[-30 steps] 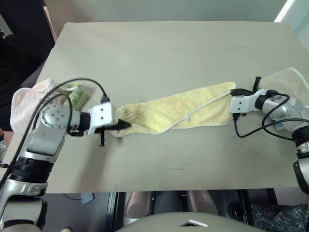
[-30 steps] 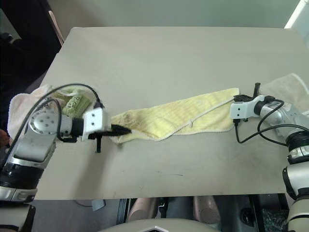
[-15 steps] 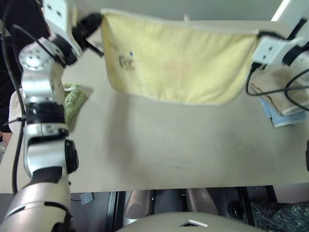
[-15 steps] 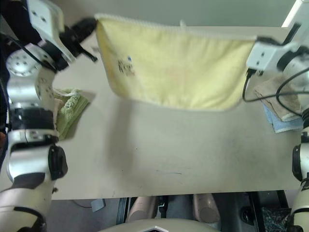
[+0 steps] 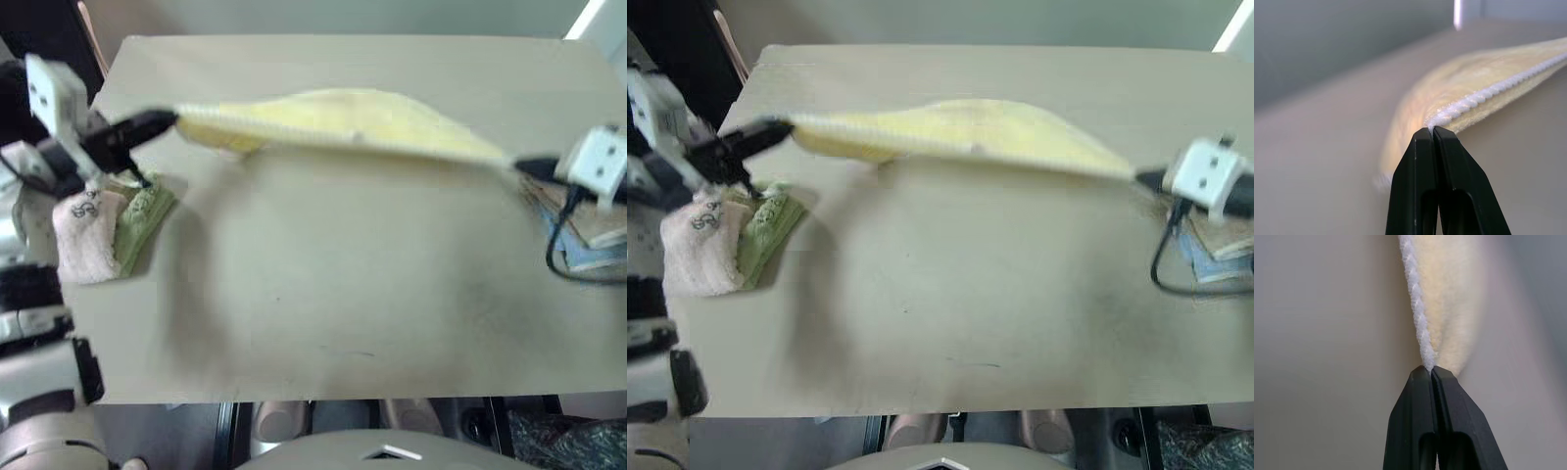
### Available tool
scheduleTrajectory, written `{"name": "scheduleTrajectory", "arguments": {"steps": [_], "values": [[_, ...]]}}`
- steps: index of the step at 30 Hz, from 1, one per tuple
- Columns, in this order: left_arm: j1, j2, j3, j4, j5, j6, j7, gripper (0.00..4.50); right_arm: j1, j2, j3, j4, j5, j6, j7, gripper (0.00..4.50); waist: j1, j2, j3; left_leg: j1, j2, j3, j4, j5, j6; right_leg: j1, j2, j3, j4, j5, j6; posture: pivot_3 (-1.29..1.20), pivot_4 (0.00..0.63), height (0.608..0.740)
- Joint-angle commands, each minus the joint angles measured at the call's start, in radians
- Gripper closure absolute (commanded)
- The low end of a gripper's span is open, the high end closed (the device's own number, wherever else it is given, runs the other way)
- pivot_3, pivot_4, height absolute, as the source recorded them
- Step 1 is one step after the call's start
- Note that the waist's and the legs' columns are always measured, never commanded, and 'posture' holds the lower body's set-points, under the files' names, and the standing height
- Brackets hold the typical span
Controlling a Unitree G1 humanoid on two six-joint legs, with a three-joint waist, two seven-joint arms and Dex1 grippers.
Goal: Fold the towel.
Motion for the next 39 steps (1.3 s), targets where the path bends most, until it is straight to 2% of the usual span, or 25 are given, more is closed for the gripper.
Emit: {"name": "scheduleTrajectory", "arguments": {"steps": [1, 4, 6, 9, 12, 15, 17, 21, 23, 26, 28, 34, 37, 39], "values": [[0.155, 0.066, 0.094, -0.199, -0.088, 0.111, -0.05, 4.5, 0.141, -0.051, -0.146, -0.185, 0.114, 0.131, 0.07, 4.47, -0.001, -0.001, -0.001, 0.001, 0.0, 0.0, 0.001, -0.001, 0.0, 0.001, 0.0, 0.0, 0.0, 0.0, 0.0, 0.0, 0.15, 0.735], [0.267, 0.079, 0.143, -0.266, -0.113, 0.149, -0.051, 4.5, 0.242, -0.062, -0.22, -0.262, 0.175, 0.224, 0.124, 4.47, -0.001, -0.002, 0.0, 0.006, -0.001, 0.0, 0.002, -0.002, 0.001, 0.005, 0.0, 0.001, 0.0, -0.001, -0.002, 0.0, 0.15, 0.735], [0.309, 0.086, 0.176, -0.286, -0.126, 0.169, -0.047, 4.5, 0.3, -0.076, -0.264, -0.28, 0.19, 0.26, 0.169, 4.47, 0.0, -0.003, 0.0, 0.01, -0.001, 0.0, 0.001, -0.007, 0.008, 0.01, 0.0, 0.001, 0.0, -0.006, -0.01, 0.0, 0.15, 0.735], [0.33, 0.094, 0.198, -0.297, -0.125, 0.176, -0.046, 4.5, 0.301, -0.077, -0.27, -0.275, 0.192, 0.276, 0.187, 4.47, -0.002, -0.004, 0.001, 0.02, -0.001, 0.0, 0.001, -0.005, 0.013, 0.019, 0.0, 0.002, 0.002, -0.003, -0.014, 0.0, 0.15, 0.735], [0.299, 0.097, 0.179, -0.263, -0.088, 0.152, -0.023, 4.5, 0.231, -0.059, -0.218, -0.24, 0.161, 0.255, 0.168, 4.47, -0.009, -0.004, 0.001, 0.031, -0.001, -0.001, 0.001, -0.004, 0.011, 0.028, 0.0, 0.003, 0.002, -0.007, -0.008, 0.0, 0.15, 0.735], [0.171, 0.072, 0.079, -0.122, 0.058, 0.049, 0.094, 4.5, 0.043, 0.016, -0.083, -0.119, 0.039, 0.189, 0.08, 4.47, -0.014, -0.005, 0.001, 0.037, -0.002, -0.002, 0.001, -0.005, 0.008, 0.032, 0.001, 0.003, 0.004, -0.006, -0.01, 0.0, 0.15, 0.735], [0.139, 0.065, 0.052, -0.08, 0.099, 0.008, 0.111, 4.5, -0.005, 0.037, -0.051, -0.081, 0.007, 0.171, 0.072, 4.47, -0.015, -0.005, 0.001, 0.041, -0.002, -0.003, 0.0, -0.005, 0.009, 0.036, 0.001, 0.004, 0.003, -0.006, -0.01, 0.0, 0.15, 0.735], [-0.031, 0.015, -0.118, 0.09, 0.269, -0.118, 0.18, 4.5, -0.249, 0.176, 0.119, 0.151, -0.187, 0.041, -0.044, 4.47, -0.017, -0.005, 0.001, 0.044, -0.003, -0.003, 0.002, 0.0, 0.015, 0.037, 0.0, 0.004, 0.006, 0.003, -0.008, 0.0, 0.15, 0.735], [-0.069, -0.001, -0.181, 0.143, 0.324, -0.17, 0.165, 4.5, -0.34, 0.231, 0.179, 0.28, -0.267, -0.028, -0.084, 4.47, -0.019, -0.005, 0.001, 0.039, -0.003, -0.003, 0.002, 0.002, 0.017, 0.032, 0.0, 0.004, 0.006, 0.007, -0.007, 0.0, 0.15, 0.735], [-0.113, -0.021, -0.252, 0.217, 0.393, -0.228, 0.165, 4.5, -0.446, 0.294, 0.243, 0.459, -0.36, -0.119, -0.14, 4.47, -0.018, -0.005, 0.001, 0.035, -0.003, -0.003, -0.002, 0.004, 0.016, 0.026, 0.0, 0.003, 0.004, 0.011, -0.014, 0.0, 0.15, 0.735], [-0.134, -0.033, -0.283, 0.255, 0.429, -0.261, 0.17, 4.5, -0.503, 0.326, 0.274, 0.561, -0.413, -0.172, -0.179, 4.47, -0.017, -0.005, 0.001, 0.029, -0.003, -0.003, -0.001, 0.002, 0.012, 0.018, 0.0, 0.002, 0.006, 0.014, -0.006, 0.0, 0.15, 0.735], [-0.188, -0.066, -0.349, 0.356, 0.533, -0.332, 0.231, 4.5, -0.613, 0.372, 0.334, 0.795, -0.526, -0.311, -0.267, 4.47, -0.01, -0.005, 0.001, 0.006, -0.002, -0.003, -0.002, 0.008, 0.0, -0.003, -0.001, 0.001, 0.005, 0.012, -0.004, 0.0, 0.15, 0.735], [-0.201, -0.089, -0.344, 0.37, 0.533, -0.339, 0.245, 3.87, -0.638, 0.377, 0.338, 0.848, -0.544, -0.351, -0.284, 3.91, -0.006, -0.005, 0.001, 0.005, -0.002, -0.003, -0.002, 0.007, 0.001, -0.003, -0.001, 0.001, 0.003, 0.012, -0.004, 0.0, 0.15, 0.735], [-0.198, -0.097, -0.331, 0.361, 0.527, -0.346, 0.255, 3.21, -0.644, 0.371, 0.333, 0.858, -0.549, -0.373, -0.293, 3.29, -0.005, -0.005, 0.001, 0.005, -0.002, -0.003, -0.002, 0.006, 0.002, -0.002, -0.002, 0.001, 0.002, 0.012, -0.004, 0.0, 0.15, 0.735]]}}
